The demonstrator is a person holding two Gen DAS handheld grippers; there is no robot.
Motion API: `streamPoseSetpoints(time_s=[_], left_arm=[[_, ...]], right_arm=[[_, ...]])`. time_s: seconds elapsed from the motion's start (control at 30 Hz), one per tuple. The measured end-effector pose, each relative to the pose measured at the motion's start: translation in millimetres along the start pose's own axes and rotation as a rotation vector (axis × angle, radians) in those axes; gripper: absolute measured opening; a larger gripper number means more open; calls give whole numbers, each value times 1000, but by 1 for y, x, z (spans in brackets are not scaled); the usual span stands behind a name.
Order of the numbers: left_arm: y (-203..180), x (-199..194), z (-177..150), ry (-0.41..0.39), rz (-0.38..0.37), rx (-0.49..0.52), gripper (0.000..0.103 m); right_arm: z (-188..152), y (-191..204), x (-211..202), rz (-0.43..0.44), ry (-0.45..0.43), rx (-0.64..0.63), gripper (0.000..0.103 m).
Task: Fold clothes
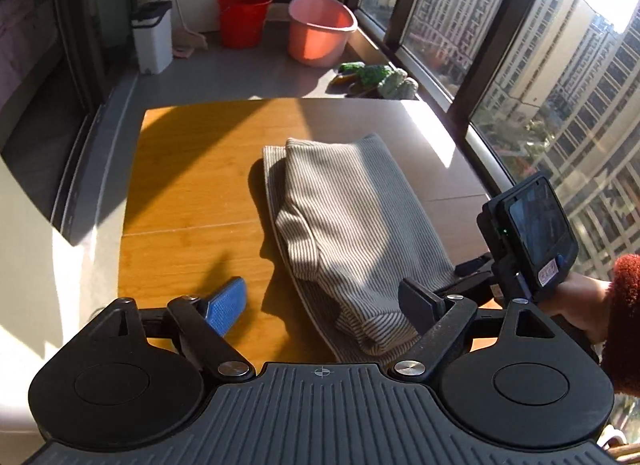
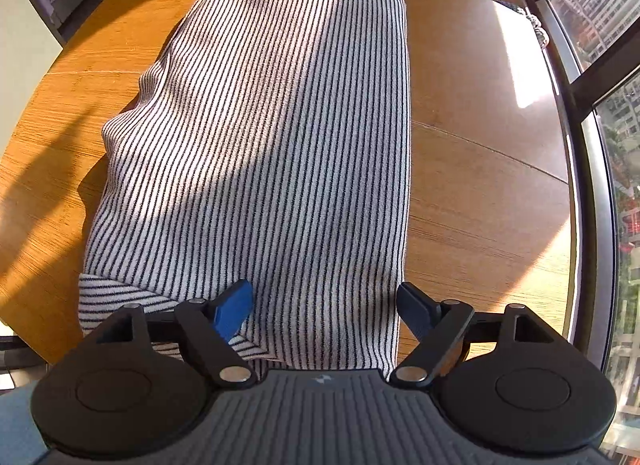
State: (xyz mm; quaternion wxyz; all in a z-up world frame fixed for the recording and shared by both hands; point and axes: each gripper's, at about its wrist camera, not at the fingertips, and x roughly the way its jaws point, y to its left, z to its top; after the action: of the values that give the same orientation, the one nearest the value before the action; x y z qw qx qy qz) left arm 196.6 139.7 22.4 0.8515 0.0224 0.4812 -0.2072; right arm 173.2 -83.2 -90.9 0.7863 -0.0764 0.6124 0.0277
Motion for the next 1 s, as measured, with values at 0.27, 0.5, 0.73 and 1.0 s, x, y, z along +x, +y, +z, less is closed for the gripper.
streamPoseSetpoints(time_s=[0.27,0.5,0.73,1.0], left_arm=[[45,31,31,65,-18,-47,90],[81,41,20,63,112,-232,91],[94,27,-23,71,267,-363,93],[62,45,-55,69,295,-324,94]], right_arm=[[-29,68,-61,-99,-99,-353,44],[-44,111,-33,-26,-98,-678,45],[-71,104,-37,32,-252,-1025,80],[-97,94,-19,0,-389,-1117,79]])
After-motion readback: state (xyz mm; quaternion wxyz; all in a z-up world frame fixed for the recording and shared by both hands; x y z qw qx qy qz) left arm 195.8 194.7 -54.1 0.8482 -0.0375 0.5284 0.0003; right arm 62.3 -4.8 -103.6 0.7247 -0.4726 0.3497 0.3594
